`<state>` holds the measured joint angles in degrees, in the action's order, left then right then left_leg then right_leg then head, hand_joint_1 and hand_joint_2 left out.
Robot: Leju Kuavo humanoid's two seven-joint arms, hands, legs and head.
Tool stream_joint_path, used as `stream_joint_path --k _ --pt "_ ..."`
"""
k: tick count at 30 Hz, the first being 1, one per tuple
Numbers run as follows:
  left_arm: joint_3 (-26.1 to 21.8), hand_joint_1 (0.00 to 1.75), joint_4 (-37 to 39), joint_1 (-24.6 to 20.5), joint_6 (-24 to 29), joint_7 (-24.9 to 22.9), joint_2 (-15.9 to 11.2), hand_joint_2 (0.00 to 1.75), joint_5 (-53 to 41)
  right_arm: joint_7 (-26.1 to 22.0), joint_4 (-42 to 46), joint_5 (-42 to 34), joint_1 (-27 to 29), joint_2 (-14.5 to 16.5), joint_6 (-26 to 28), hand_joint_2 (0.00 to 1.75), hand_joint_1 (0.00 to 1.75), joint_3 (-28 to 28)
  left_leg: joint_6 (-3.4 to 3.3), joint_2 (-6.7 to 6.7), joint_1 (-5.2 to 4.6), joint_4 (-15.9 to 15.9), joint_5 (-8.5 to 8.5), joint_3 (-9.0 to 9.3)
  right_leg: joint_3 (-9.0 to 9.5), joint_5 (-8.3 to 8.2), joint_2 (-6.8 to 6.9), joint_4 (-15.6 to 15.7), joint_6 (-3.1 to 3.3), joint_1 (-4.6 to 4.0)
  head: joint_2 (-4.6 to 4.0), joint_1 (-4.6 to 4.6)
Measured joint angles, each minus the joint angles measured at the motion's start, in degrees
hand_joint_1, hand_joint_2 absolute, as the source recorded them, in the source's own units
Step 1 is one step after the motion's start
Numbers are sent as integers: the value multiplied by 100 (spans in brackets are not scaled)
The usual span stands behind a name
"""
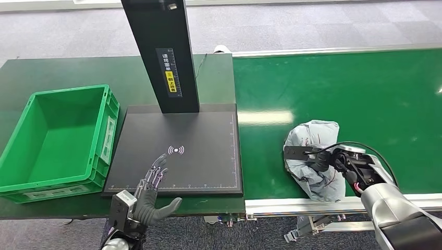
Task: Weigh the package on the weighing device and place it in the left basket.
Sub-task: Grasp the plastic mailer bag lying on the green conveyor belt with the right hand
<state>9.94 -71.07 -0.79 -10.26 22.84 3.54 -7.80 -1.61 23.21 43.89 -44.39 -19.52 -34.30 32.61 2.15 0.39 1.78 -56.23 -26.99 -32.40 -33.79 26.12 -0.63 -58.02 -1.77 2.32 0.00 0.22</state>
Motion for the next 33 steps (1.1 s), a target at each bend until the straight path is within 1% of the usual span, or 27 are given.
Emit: stream_joint_path --k 4,10,16,19,23,25,29,33 --pt "-8 0 -56 63 1 -2 -27 175 7 -108 17 -55 3 1 116 175 175 23 0 -1 0 0 0 -3 -1 0 1 0 0 0 0 0" --pt "-51 0 -281 291 -17 34 -127 175 102 -339 247 -213 -18 18 1000 175 175 64 0 1 0 1 1 -17 -14 -1 1 -1 0 0 0 -1" --pt "-99 0 -439 398 -27 68 -191 175 117 -438 468 -280 -79 109 1448 175 175 64 0 -4 0 1 1 -25 -19 -1 5 -2 0 0 0 0" --pt "-123 0 -488 424 -13 85 -203 175 131 -630 611 -292 -80 172 1922 175 175 48 0 -1 0 1 1 -30 -23 -1 4 -3 0 0 0 0" --pt "-203 0 -620 520 47 152 -192 175 141 -864 1023 -230 -91 407 2724 175 175 15 1 4 2 2 2 -32 -31 -1 1 -4 0 -3 0 -1" --pt "-254 0 -685 572 80 201 -166 175 122 -996 1318 -194 -99 561 2946 175 175 5 1 6 5 3 2 -33 -34 -1 -2 -4 1 -6 0 -1" --pt "-382 0 -790 658 88 297 -93 175 78 -1312 2008 -160 -118 938 3027 175 175 37 3 6 7 3 3 -35 -37 0 -2 -5 2 -9 0 0" --pt "-496 0 -855 675 62 333 -38 175 60 -1508 2639 -162 -117 1301 3011 175 175 161 3 5 7 3 3 -35 -38 1 -1 -5 2 -9 0 1"
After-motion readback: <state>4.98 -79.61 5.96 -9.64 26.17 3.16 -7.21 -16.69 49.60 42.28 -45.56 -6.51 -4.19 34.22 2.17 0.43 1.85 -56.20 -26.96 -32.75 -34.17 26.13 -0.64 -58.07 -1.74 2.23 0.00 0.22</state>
